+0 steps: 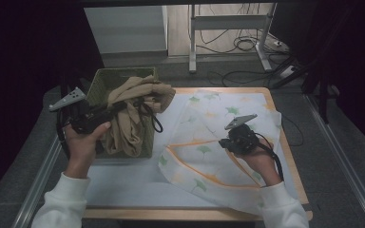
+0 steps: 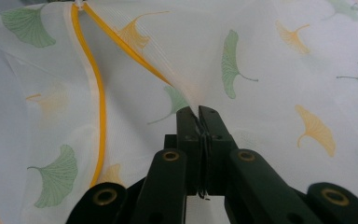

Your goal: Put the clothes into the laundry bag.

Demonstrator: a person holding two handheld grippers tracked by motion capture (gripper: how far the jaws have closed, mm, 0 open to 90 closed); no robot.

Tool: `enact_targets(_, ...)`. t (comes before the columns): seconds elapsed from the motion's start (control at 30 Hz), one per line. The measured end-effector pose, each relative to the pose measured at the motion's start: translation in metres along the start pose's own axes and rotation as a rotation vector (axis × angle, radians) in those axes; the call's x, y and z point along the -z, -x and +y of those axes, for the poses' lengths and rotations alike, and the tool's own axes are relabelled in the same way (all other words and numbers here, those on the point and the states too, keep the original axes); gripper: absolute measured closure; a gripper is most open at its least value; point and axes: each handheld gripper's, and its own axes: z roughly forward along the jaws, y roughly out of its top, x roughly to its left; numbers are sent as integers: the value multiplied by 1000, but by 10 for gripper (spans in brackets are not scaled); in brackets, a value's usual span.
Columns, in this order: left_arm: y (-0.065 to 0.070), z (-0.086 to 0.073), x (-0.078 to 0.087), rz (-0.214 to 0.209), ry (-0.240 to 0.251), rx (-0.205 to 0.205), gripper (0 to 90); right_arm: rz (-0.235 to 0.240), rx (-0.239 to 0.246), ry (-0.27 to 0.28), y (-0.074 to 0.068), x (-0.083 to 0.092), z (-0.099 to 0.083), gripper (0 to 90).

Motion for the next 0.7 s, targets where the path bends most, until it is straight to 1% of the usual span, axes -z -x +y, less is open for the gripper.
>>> enact_targets(0.07, 3, -1, 0, -5, -3, -5, 798, 1, -9, 0, 0, 0, 0, 867)
enact_targets(0.27, 9, -3, 0, -29, -10, -6, 798, 1, -11, -1, 0, 0, 0, 867)
enact_targets(0.37, 12, -5, 0, -48, -14, -3, 798, 1, -11, -2, 0, 0, 0, 867)
enact_targets(0.57, 17, -7, 0, -55, -18, -14, 798, 3, -5, -5, 0, 0, 0, 867)
enact_targets(0.7, 21, -7, -1, -74, -22, -13, 798, 2, 1, -3, 0, -1, 0, 867)
